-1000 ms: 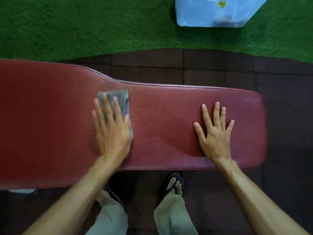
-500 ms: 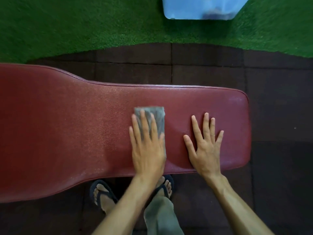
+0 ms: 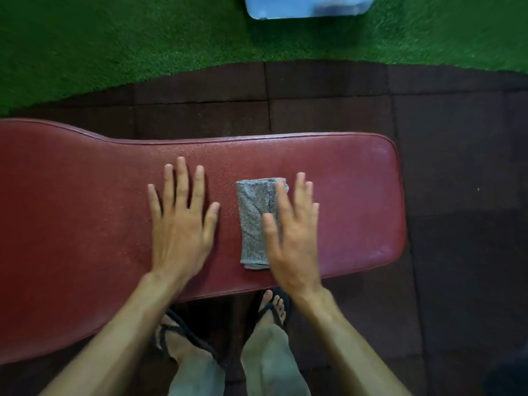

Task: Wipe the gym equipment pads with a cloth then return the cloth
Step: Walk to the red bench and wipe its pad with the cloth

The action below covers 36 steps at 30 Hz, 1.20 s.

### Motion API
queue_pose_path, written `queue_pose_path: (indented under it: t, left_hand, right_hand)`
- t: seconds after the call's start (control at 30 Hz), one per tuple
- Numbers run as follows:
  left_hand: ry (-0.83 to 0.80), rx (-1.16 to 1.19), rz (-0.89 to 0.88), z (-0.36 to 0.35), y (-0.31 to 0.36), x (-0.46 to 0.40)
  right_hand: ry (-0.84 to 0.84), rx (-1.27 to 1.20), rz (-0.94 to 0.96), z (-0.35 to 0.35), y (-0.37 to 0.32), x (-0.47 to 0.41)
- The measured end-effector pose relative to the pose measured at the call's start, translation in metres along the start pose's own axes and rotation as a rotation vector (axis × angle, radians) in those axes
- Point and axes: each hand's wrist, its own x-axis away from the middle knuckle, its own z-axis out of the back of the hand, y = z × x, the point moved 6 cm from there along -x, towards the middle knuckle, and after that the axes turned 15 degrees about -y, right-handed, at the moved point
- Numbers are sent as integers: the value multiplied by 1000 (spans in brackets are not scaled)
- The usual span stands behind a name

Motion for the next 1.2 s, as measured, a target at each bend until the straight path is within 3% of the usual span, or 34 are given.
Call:
queue_pose_path:
  t: [0.13, 0.27, 0.37, 0.47, 0.57, 0.63, 0.7, 0.8, 0.87, 0.93, 1.0, 1.1, 1.2]
  left_hand:
    - [2, -82, -8, -7, -4, -1]
    - [11, -94, 12, -5, -3, 0]
    - [9, -116, 25, -5, -1, 0]
    - [5, -166, 41, -6, 0, -2]
    - [11, -154, 33, -7, -1, -3]
    - [16, -150, 32, -6, -2, -2]
    - [18, -139, 25, -5, -1, -1]
    - [21, -140, 34, -6, 0, -2]
    - [25, -149, 34, -6, 1, -3]
    - [21, -162, 42, -7, 0, -4]
    - [21, -170, 45, -7, 1, -3]
    - [31, -171, 38, -6, 1, -3]
    - [29, -158, 32, -6, 0, -2]
  right_hand:
    - [16, 277, -71, -41, -24, -1]
    - [-55, 368, -97, -24, 37, 37]
    - [72, 249, -363, 38, 110, 26]
    - [262, 100, -537, 81, 121, -50]
    - [213, 207, -336, 58, 58, -91]
    - [6, 325, -61, 13, 18, -52]
    - [-129, 371, 35, -9, 28, 12]
    - [5, 281, -242, 34, 109, 40]
    - [142, 202, -453, 73, 145, 4]
    - [270, 107, -546, 98, 139, -50]
    - [297, 111, -451, 89, 99, -87]
    - [37, 292, -73, 23, 16, -68]
    - [-123, 397, 74, -12, 8, -2]
